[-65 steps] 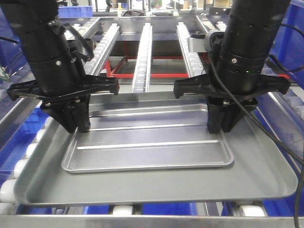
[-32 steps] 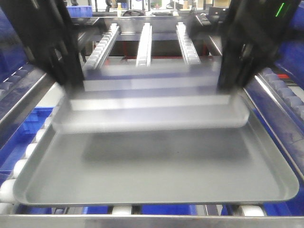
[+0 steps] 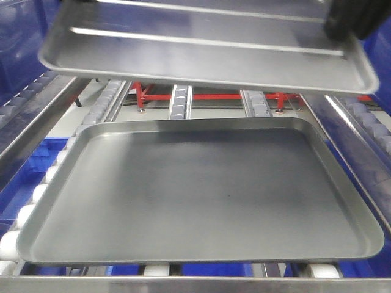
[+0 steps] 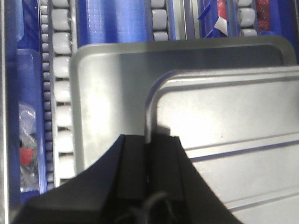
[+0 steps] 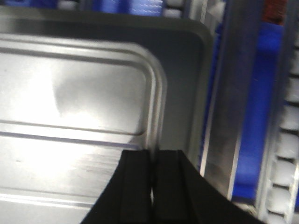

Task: Grab silver tray and place in blue box
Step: 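Lift the silver tray up off the rack with both grippers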

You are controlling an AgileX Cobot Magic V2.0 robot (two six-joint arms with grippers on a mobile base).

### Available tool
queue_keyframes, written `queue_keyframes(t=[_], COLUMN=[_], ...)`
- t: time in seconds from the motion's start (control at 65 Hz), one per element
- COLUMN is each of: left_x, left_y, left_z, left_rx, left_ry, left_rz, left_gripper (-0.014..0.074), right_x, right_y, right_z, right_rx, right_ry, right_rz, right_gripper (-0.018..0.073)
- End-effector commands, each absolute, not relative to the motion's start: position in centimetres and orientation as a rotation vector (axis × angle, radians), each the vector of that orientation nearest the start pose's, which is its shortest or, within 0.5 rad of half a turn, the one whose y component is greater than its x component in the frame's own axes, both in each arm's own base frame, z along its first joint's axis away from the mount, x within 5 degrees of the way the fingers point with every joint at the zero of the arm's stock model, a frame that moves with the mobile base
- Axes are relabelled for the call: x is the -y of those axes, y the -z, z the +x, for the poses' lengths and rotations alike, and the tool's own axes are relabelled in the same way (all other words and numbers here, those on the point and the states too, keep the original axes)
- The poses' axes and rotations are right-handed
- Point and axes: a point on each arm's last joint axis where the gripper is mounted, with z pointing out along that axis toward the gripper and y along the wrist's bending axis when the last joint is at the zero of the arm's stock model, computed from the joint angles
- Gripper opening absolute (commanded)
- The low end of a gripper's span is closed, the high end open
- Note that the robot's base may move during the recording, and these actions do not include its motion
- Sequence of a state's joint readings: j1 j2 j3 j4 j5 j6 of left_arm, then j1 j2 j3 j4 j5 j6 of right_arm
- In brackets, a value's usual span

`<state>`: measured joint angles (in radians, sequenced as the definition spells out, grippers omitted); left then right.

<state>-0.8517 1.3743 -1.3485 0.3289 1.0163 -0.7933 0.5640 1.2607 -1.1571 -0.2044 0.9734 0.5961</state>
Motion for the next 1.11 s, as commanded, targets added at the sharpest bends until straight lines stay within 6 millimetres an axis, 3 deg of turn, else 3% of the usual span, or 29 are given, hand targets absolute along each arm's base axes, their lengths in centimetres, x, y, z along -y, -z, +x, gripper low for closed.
queue_keyframes(t=[0.0, 0.169, 0.446, 0.708, 1.092], left_x=[19.3, 20.0, 20.2, 20.2, 20.1], left_y=[-38.6, -37.4, -37.4, -39.5, -39.4], left_z=[20.8, 21.2, 21.3, 21.4, 21.3], left_rx=[-2.416, -2.475, -2.467, -2.416, -2.434], left_ry=[0.240, 0.204, 0.224, 0.264, 0.256], left_rz=[0.157, 0.157, 0.160, 0.140, 0.137], left_gripper=[-0.0097, -0.0096, -0.0096, -0.0096, -0.0097], right_x=[-11.3, -11.4, -11.4, -11.2, -11.1], right_y=[-36.9, -37.7, -37.6, -37.7, -37.6], right_z=[21.8, 21.7, 21.7, 21.8, 21.7], right_rx=[-2.458, -2.436, -2.443, -2.434, -2.443], right_ry=[-0.117, -0.123, -0.113, -0.089, -0.075], right_rz=[-0.048, -0.043, -0.042, -0.048, -0.046], right_gripper=[0.0060, 0.0060, 0.0060, 0.0060, 0.0060])
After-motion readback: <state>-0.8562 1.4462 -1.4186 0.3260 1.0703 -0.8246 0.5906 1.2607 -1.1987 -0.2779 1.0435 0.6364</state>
